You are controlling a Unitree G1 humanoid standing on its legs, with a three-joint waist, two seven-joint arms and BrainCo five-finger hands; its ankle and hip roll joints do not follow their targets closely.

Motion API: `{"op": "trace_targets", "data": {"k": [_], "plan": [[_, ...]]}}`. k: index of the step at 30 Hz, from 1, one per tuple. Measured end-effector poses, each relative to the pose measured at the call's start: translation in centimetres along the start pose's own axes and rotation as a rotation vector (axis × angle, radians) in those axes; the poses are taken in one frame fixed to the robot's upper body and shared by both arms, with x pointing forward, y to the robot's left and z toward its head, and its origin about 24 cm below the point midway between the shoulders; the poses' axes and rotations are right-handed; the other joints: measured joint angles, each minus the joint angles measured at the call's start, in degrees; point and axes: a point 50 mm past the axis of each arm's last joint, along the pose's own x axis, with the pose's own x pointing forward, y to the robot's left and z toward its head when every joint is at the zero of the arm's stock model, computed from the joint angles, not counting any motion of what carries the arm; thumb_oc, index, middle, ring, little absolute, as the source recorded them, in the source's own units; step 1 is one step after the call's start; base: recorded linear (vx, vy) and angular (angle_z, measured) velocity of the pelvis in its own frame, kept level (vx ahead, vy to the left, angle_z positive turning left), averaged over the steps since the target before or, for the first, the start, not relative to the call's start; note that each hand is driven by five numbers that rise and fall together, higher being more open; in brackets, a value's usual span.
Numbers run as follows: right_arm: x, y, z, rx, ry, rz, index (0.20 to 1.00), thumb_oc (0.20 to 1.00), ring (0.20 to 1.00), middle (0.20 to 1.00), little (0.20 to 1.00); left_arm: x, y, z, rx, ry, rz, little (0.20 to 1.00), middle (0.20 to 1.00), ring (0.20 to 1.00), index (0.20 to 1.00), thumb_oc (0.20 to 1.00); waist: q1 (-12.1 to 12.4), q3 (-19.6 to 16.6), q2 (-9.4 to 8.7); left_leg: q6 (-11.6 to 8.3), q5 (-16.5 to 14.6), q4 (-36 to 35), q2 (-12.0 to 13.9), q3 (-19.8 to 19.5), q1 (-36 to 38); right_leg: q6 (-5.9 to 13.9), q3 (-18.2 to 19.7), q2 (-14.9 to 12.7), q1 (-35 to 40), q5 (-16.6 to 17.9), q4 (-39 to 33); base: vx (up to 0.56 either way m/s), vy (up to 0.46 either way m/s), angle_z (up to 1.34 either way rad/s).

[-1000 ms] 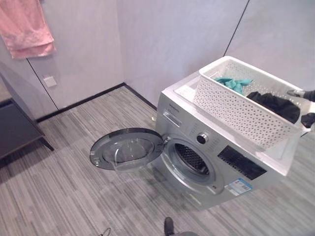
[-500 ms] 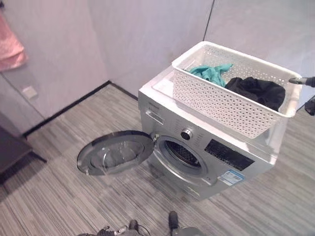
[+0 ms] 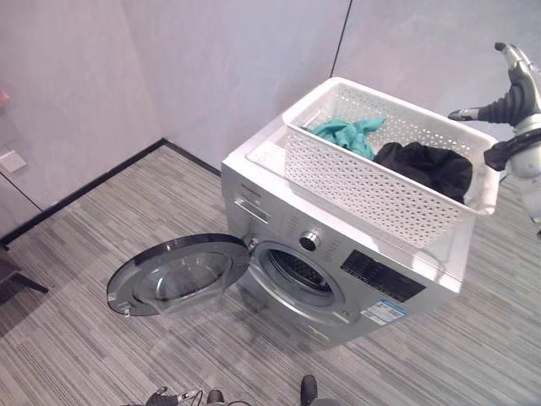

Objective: Grab the laundry basket,head to the washer,open it,put in the laundry and shut it.

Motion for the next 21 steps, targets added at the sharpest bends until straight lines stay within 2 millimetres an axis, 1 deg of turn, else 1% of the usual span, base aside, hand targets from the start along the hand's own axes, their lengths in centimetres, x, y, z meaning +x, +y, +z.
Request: {"op": "trace_targets", "data": {"k": [2, 5, 7, 10, 12, 13, 15, 16, 17, 18, 19, 20, 21], "plan": [[-0.2, 0.1, -0.3, -0.002, 0.006, 0.002, 1.000, 1.000, 1.000, 1.000, 1.000, 0.1, -0.1, 0.5, -0.005, -0.016, -0.005, 1.000, 1.000, 1.000, 1.000, 1.000, 0.01, -0.30, 0.32, -0.27, 0.17, -0.10, 0.55, -0.13, -0.01, -0.59, -0.15, 0.62, 0.01, -0.06, -0.01, 0.00, 0.000, 0.00], [-0.5, 0.3, -0.7, 0.001, 0.014, 0.008, 1.000, 1.000, 1.000, 1.000, 1.000, 0.1, -0.3, 0.7, -0.010, -0.030, -0.011, 1.000, 1.000, 1.000, 1.000, 1.000, -0.10, -0.80, 0.70, -0.47, 0.29, -0.20, 0.44, -0.16, -0.02, -0.72, -0.17, 0.80, 0.01, 0.00, -0.02, 0.00, -0.001, 0.01], [-1.4, 0.8, -1.4, 0.010, 0.026, 0.021, 1.000, 1.000, 1.000, 1.000, 1.000, 0.0, -0.4, 0.8, -0.020, -0.039, -0.014, 1.000, 1.000, 1.000, 1.000, 1.000, -0.17, -1.82, 0.87, -0.85, 0.57, -0.87, 0.21, -0.23, 0.04, -0.72, -0.46, 0.52, -0.02, 0.00, -0.02, 0.00, 0.003, 0.07], [-2.8, 1.4, -2.3, 0.005, 0.029, 0.034, 1.000, 1.000, 1.000, 1.000, 1.000, 0.0, -0.4, 0.7, -0.021, -0.037, -0.015, 1.000, 1.000, 1.000, 1.000, 1.000, -0.18, -2.75, 0.80, -0.73, 0.66, -0.97, -0.17, -0.23, 0.04, -0.73, -0.40, -0.04, -0.08, 0.00, -0.03, 0.00, 0.002, 0.02], [-3.4, 1.1, -2.6, 0.022, 0.030, 0.013, 1.000, 1.000, 1.000, 1.000, 1.000, 0.0, -0.5, 0.6, -0.023, -0.034, -0.016, 1.000, 1.000, 1.000, 1.000, 1.000, -0.54, -3.18, 1.01, -0.71, 0.68, -1.05, -0.40, -0.07, 0.14, -0.72, -0.13, -0.26, -0.18, 0.01, -0.06, -0.01, 0.006, -0.03], [-3.6, 0.7, -2.9, 0.031, 0.035, -0.008, 1.000, 1.000, 1.000, 1.000, 1.000, -0.1, -0.6, 0.6, -0.034, -0.042, -0.018, 1.000, 1.000, 1.000, 1.000, 1.000, -1.33, -3.29, 1.19, -0.65, 0.72, -1.13, -0.54, -0.04, 0.20, -0.69, 0.02, -0.39, -0.24, 0.03, -0.05, 0.00, 0.004, -0.09], [-3.8, 0.8, -3.1, 0.026, 0.044, -0.014, 1.000, 1.000, 1.000, 1.000, 1.000, -0.1, -0.7, 0.5, -0.044, -0.044, -0.022, 1.000, 1.000, 1.000, 1.000, 1.000, -1.78, -3.60, 1.70, -0.60, 0.72, -1.74, -0.54, 0.32, 0.51, -0.65, 0.19, -0.41, -0.24, 0.02, -0.19, -0.02, 0.014, -0.12], [-3.9, 0.6, -3.3, 0.020, 0.047, -0.018, 1.000, 1.000, 1.000, 1.000, 1.000, -0.1, -0.7, 1.0, -0.050, -0.058, -0.022, 1.000, 1.000, 1.000, 1.000, 1.000, -2.43, -3.76, 1.79, -0.60, 0.77, -1.95, -0.56, 0.49, 0.97, -0.65, 0.43, -0.35, -0.31, 0.03, -0.34, -0.03, 0.016, -0.01], [-4.4, 0.3, -3.8, -0.003, 0.053, -0.017, 1.000, 1.000, 1.000, 1.000, 1.000, -0.1, -0.7, 1.6, -0.063, -0.083, -0.022, 1.000, 1.000, 1.000, 1.000, 1.000, -2.38, -3.87, 1.91, -0.58, 0.78, -2.00, -0.55, 0.41, 0.93, -0.56, 0.34, -0.36, -0.19, -0.06, -0.49, -0.03, 0.005, 0.04], [-6.6, -0.7, -6.3, -0.028, 0.111, -0.060, 1.000, 1.000, 1.000, 1.000, 1.000, -0.3, -0.2, 3.3, -0.117, -0.182, -0.005, 1.000, 1.000, 1.000, 1.000, 1.000, -1.04, -3.98, 1.75, -0.60, 0.82, -1.98, -0.50, 0.41, 1.01, -0.55, 0.34, -0.26, -0.17, -0.05, -0.33, -0.01, 0.000, 0.06], [-7.7, -0.6, -7.6, -0.033, 0.155, -0.070, 1.000, 1.000, 1.000, 1.000, 1.000, -0.3, 0.0, 3.8, -0.137, -0.214, 0.006, 1.000, 1.000, 1.000, 1.000, 1.000, -1.04, -4.06, 1.75, -0.60, 0.80, -1.98, -0.63, 0.56, 1.00, -0.49, 0.38, -0.27, -0.16, -0.10, -0.07, 0.00, 0.000, 0.00], [-8.6, -0.4, -8.5, -0.039, 0.190, -0.064, 1.000, 1.000, 1.000, 1.000, 1.000, -0.4, 0.1, 3.9, -0.147, -0.222, 0.015, 1.000, 1.000, 1.000, 1.000, 1.000, -1.13, -4.15, 1.70, -0.54, 0.77, -2.00, -0.61, 0.55, 0.96, -0.48, 0.35, -0.40, -0.23, -0.10, -0.06, 0.00, -0.010, -0.10], [-9.4, -0.1, -9.4, -0.044, 0.224, -0.054, 1.000, 1.000, 1.000, 1.000, 1.000, -0.3, 0.0, 3.9, -0.149, -0.220, 0.017, 1.000, 1.000, 1.000, 1.000, 1.000, -1.80, -4.19, 1.92, -0.48, 0.72, -1.99, -0.76, 1.00, 0.95, -0.40, 0.69, -0.49, -0.55, -0.02, -0.02, 0.00, -0.010, -0.15]]}}
